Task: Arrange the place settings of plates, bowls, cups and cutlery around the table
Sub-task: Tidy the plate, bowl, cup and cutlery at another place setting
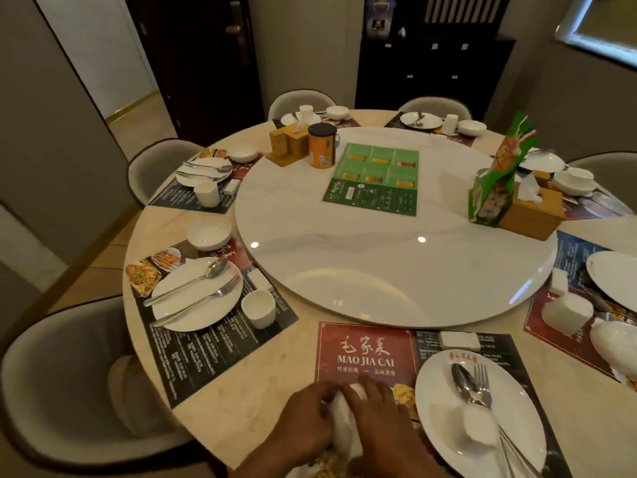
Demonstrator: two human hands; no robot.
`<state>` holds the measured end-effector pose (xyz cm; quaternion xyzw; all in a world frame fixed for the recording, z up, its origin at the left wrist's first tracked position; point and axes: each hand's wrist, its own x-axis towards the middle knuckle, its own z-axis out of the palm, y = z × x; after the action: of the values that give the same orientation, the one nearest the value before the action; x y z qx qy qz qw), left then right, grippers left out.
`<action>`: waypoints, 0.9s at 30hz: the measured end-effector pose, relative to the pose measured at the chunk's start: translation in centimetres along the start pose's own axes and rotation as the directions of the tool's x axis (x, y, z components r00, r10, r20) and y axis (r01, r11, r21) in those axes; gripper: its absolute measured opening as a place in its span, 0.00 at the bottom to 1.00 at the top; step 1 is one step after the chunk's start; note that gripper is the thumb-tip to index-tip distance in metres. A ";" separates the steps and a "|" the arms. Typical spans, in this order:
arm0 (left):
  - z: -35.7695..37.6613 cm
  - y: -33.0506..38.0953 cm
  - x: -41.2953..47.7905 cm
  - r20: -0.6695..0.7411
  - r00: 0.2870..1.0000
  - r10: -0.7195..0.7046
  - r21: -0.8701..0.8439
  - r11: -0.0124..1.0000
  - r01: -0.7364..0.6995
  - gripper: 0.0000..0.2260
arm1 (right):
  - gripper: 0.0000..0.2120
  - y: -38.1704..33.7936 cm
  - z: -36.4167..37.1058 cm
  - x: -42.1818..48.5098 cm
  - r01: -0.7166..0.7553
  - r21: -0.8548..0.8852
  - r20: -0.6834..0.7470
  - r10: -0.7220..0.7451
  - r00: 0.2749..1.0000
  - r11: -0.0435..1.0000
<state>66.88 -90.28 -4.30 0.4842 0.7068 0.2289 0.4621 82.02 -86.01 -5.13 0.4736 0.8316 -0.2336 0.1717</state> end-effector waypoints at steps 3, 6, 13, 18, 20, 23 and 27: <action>-0.8 -0.6 0.3 0.102 0.990 0.096 0.017 0.995 -0.098 0.21 | 0.52 0.1 0.1 0.0 0.014 0.071 -0.059 -0.009 0.998 0.997; -1.5 -1.3 0.5 0.164 0.963 0.216 0.070 0.971 -0.230 0.23 | 0.51 0.7 -0.3 -0.1 0.049 0.198 -0.138 -0.021 0.990 0.979; -3.1 -1.1 2.6 0.035 0.896 0.442 0.159 0.883 -0.442 0.20 | 0.41 1.9 -3.8 -0.6 0.042 0.738 -0.139 0.091 0.986 0.673; -4.2 0.4 4.8 -0.141 0.893 0.428 0.225 0.892 -0.392 0.15 | 0.27 1.4 -5.4 -0.4 0.092 0.922 -0.186 0.223 0.957 0.375; -4.4 0.5 5.6 -0.195 0.896 0.400 0.227 0.907 -0.356 0.13 | 0.19 1.2 -5.5 0.1 0.120 0.949 -0.197 0.249 0.948 0.293; -4.3 0.4 6.7 -0.220 0.932 0.287 0.170 0.952 -0.253 0.12 | 0.10 1.3 -5.1 1.2 0.116 0.962 -0.190 0.294 0.937 0.249; -4.3 0.4 7.0 -0.203 0.955 0.216 0.117 0.974 -0.195 0.12 | 0.12 1.8 -4.3 2.6 0.083 0.970 -0.157 0.328 0.932 0.229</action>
<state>62.55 -83.31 -5.03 0.5493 0.7084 0.2925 0.3328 82.06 -80.97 -3.29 0.5739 0.4837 -0.5983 -0.2804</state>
